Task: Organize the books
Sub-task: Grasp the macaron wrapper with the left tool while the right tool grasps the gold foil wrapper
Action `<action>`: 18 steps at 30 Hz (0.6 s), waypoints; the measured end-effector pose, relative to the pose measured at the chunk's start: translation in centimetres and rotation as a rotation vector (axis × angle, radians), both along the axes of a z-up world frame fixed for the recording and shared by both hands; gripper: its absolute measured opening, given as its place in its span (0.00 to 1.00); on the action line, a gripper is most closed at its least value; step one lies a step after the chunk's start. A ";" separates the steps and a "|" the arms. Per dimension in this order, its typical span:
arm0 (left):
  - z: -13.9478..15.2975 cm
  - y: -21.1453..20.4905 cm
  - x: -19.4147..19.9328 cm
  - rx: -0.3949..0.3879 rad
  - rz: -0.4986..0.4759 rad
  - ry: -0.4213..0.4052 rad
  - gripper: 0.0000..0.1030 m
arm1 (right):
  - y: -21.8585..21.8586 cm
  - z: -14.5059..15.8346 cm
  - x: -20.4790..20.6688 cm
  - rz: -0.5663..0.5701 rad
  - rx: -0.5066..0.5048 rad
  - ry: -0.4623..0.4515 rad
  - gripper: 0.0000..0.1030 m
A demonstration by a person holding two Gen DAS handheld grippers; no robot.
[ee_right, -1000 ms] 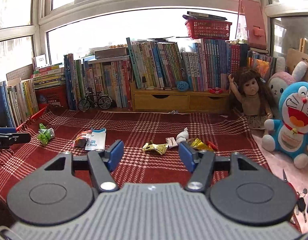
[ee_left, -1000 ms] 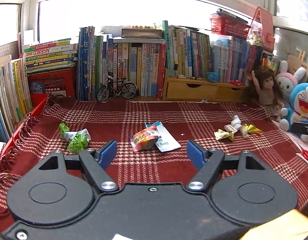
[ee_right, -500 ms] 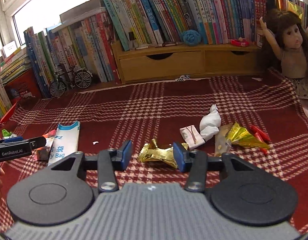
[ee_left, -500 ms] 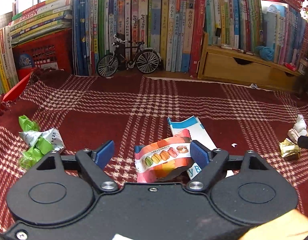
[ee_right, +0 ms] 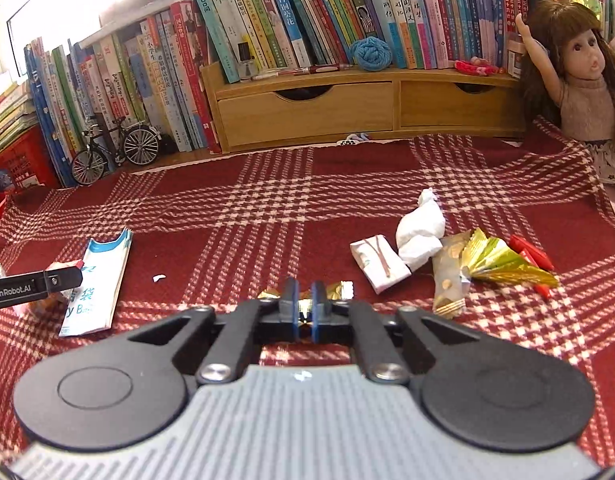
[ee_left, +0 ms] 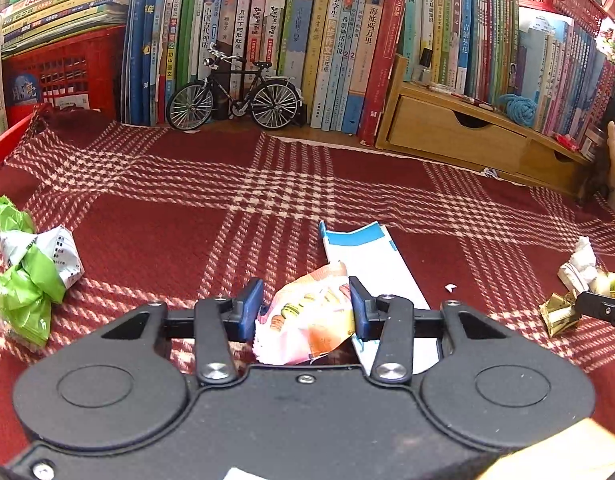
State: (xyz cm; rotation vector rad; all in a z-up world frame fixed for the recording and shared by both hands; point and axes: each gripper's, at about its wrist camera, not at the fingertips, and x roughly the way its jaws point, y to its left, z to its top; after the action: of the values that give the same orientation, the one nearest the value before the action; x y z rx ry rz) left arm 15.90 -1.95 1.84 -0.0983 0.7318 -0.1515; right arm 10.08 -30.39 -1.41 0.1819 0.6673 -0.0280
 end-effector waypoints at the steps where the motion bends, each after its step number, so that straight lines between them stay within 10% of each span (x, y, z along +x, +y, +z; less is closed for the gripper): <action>1: 0.2 0.0 -0.4 -0.005 0.000 -0.002 0.40 | 0.0 0.3 -0.5 0.012 0.005 0.000 0.05; 9: 3.4 0.3 -4.2 -0.010 -0.036 -0.084 0.40 | -1.4 1.5 -3.7 -0.010 0.122 0.012 0.15; 12: 4.2 0.8 -4.3 0.002 -0.033 -0.085 0.41 | -1.9 0.9 -3.0 -0.059 0.186 0.043 0.38; 18: 3.9 2.5 -0.9 -0.052 0.074 -0.060 0.74 | -2.1 -0.5 -0.5 -0.137 0.290 0.055 0.52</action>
State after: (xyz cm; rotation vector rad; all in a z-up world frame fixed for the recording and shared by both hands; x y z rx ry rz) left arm 14.98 0.54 5.75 -0.1695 0.6639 -0.1027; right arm 9.59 -32.54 -1.93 0.5079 0.7116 -0.0683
